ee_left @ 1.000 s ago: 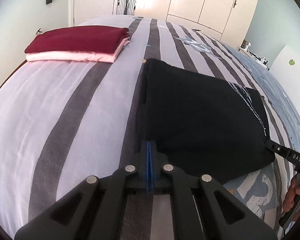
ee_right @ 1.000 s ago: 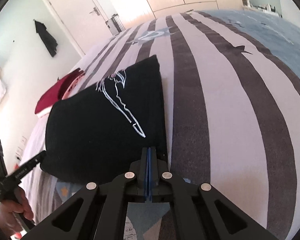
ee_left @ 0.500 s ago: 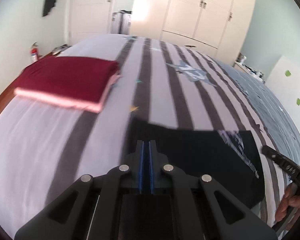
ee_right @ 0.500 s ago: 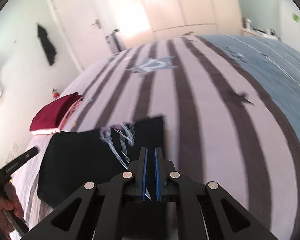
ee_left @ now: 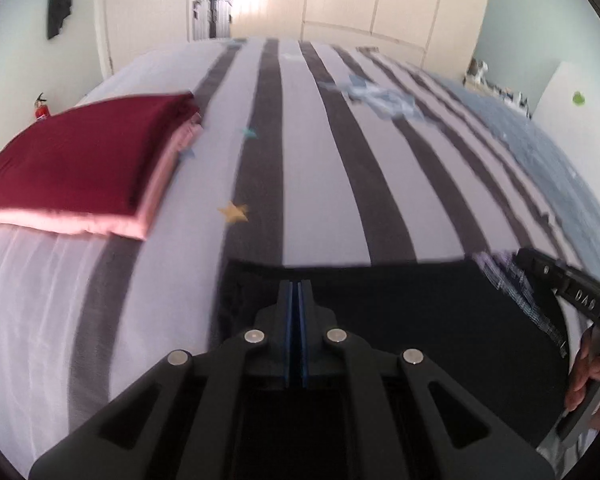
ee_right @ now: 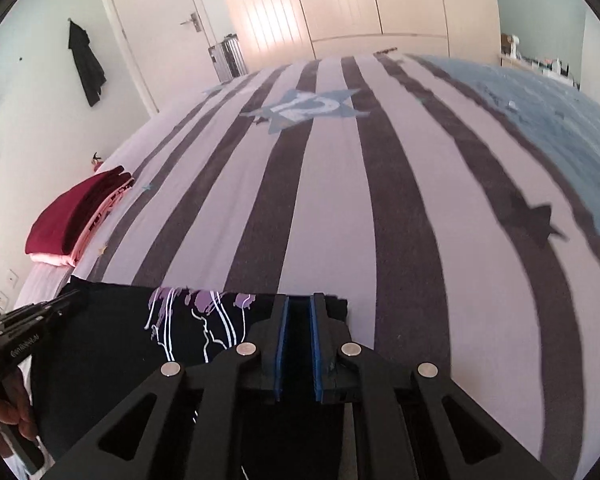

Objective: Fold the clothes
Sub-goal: 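Grasp the folded shirt edge with both tools, then lift the folded black shirt with both tools toward the red stack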

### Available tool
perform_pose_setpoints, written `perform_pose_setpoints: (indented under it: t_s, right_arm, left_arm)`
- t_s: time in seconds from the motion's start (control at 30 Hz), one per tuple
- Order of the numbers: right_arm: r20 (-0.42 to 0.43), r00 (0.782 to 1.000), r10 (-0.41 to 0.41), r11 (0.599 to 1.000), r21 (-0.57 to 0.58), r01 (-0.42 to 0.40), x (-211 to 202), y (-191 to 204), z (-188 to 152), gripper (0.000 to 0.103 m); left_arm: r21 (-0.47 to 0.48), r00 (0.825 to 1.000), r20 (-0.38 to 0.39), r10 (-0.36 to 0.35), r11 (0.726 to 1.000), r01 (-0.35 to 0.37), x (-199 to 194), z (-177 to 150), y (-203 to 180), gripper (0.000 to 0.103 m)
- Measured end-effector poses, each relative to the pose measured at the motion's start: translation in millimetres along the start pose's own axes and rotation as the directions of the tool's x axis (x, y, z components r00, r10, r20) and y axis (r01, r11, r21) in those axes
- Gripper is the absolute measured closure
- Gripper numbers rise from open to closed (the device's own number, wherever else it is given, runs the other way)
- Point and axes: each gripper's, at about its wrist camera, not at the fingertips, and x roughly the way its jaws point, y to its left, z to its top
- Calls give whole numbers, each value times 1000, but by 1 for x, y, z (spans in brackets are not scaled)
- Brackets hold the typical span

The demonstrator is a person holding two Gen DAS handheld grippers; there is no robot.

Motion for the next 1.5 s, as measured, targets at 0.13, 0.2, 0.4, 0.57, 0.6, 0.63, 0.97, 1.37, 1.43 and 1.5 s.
perform_pose_setpoints:
  t_s: [0.13, 0.2, 0.4, 0.57, 0.6, 0.63, 0.97, 1.37, 1.43, 1.5]
  right_arm:
    - [-6, 1000, 1, 1000, 24, -1, 4, -7, 1, 92]
    - [-10, 1000, 0, 1000, 8, 0, 8, -8, 1, 92]
    - [-8, 1000, -7, 1000, -18, 7, 4, -4, -1, 92]
    - [-9, 1000, 5, 1000, -13, -5, 8, -7, -3, 91]
    - [-9, 1000, 5, 1000, -12, -6, 8, -7, -4, 91]
    - [-9, 1000, 7, 1000, -11, -7, 8, -7, -4, 91]
    - [3, 998, -56, 998, 8, 56, -15, -32, 3, 91]
    - [-54, 996, 77, 997, -12, -77, -85, 0, -62, 84]
    - [-61, 994, 88, 996, 37, -86, -89, -8, -65, 56]
    - [-60, 992, 114, 990, 85, -109, -89, -18, -63, 38]
  left_arm:
    - [-26, 1000, -8, 1, 1000, -1, 8, -1, 10, 101]
    - [-40, 1000, -1, -4, 999, 4, 8, -2, 12, 101]
    - [-103, 999, 33, 39, 994, -35, -1, -1, 22, 101]
    - [-112, 1000, -13, 28, 993, -30, 19, -5, 23, 100]
    - [-127, 1000, -15, 24, 992, -26, 19, -6, 26, 97]
    - [-144, 1000, -18, 16, 989, -18, 19, -6, 28, 97]
    - [-120, 998, 43, 43, 992, -37, -39, -1, 30, 89]
    - [-129, 1000, 20, 4, 992, -1, -104, -58, 7, 80]
    - [-168, 999, 30, -10, 986, 15, -106, -60, 12, 51]
    - [-204, 997, 32, -65, 976, 71, -104, -58, 23, 37]
